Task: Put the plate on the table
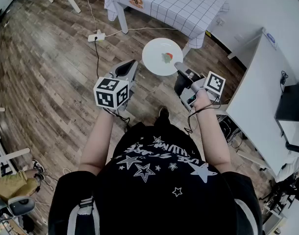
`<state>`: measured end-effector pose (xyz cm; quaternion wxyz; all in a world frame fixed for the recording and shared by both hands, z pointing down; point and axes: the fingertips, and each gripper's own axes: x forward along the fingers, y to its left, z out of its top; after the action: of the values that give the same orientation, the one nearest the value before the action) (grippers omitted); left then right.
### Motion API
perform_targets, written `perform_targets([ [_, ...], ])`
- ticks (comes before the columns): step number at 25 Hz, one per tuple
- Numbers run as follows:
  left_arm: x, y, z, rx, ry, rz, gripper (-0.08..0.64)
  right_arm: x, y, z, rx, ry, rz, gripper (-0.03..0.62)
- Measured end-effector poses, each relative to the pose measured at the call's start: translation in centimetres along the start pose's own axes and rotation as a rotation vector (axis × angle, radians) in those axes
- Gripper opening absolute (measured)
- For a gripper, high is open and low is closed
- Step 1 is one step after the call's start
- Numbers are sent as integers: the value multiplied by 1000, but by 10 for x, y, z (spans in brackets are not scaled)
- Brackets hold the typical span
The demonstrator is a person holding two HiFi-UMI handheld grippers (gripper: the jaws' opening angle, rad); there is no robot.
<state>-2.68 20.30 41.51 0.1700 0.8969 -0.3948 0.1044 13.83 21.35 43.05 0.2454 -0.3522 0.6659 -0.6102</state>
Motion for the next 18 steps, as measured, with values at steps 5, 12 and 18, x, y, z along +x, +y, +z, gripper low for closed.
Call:
perform_targets([
  [5,-12,-2,-9,-2,11,-10,9,-7,3,-16,-8,-4,-6,23],
  [12,-16,-2,-11,11,23,-13,9,-10,-3,-25,17,-27,-10,23],
  [18,-30,-5,-24,-3,22,-14,9,-15,-13,-47,36,-17,-27,23],
])
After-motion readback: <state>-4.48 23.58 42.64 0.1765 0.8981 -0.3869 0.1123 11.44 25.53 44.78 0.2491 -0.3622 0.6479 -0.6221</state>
